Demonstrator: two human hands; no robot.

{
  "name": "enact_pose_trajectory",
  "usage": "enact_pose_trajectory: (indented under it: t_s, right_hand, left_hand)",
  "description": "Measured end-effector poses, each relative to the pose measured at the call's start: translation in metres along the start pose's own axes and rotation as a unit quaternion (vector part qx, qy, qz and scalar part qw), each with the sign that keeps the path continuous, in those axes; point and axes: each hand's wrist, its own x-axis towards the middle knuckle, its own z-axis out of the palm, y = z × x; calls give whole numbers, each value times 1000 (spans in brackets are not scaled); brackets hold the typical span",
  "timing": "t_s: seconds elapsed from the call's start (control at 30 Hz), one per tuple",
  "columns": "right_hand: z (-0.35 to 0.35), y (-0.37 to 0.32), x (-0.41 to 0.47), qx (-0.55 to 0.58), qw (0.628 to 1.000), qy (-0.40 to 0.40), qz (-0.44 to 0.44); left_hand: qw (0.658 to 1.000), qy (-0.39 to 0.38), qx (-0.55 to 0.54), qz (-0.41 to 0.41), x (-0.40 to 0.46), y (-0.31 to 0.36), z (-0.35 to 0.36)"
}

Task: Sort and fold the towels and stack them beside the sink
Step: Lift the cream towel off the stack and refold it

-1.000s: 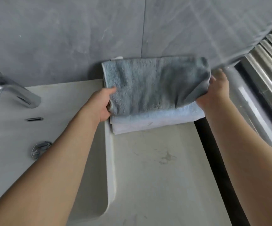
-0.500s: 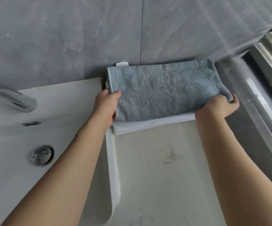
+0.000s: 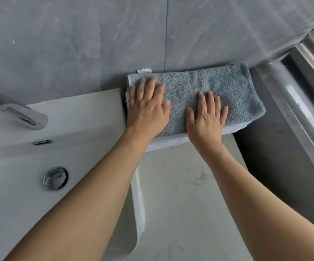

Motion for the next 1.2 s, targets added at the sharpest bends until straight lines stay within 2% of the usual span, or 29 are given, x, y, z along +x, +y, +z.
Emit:
enact_pose_trajectory:
  t_s: [0.07,0.13,0.3,0.4,0.63,0.8,1.0,1.2]
  right_hand:
    - [0,3,2,-2,1000,-2,-7]
    - [-2,4,4,1,1000,-13,-13]
    - [-18,-9,-19,46,999,2,-23]
    - [-28,-30,-52,88,992,10,-85]
    - [-26,-85,-136,151,967,-38,-201]
    - [-20,-144,-181,175,946,-53,-267]
    - [6,-234,-234,191,932,-95,-294]
    - [50,-350,-302,214,928,-102,-286]
  left_hand:
    - [999,-47,1,-29,1,-13,5]
    - [998,-49,-1,-40,0,-26,5]
    - [990,20,-76,-121,-26,-33,-11]
    - [985,31,-102,-135,-66,-36,-19]
    - [979,50,-133,-145,-177,-69,-37]
    - [971,65,-158,-165,-237,-118,-64]
    - [961,106,-155,-203,-293,-201,-98]
    - [959,99,-167,-206,-349,-309,-129]
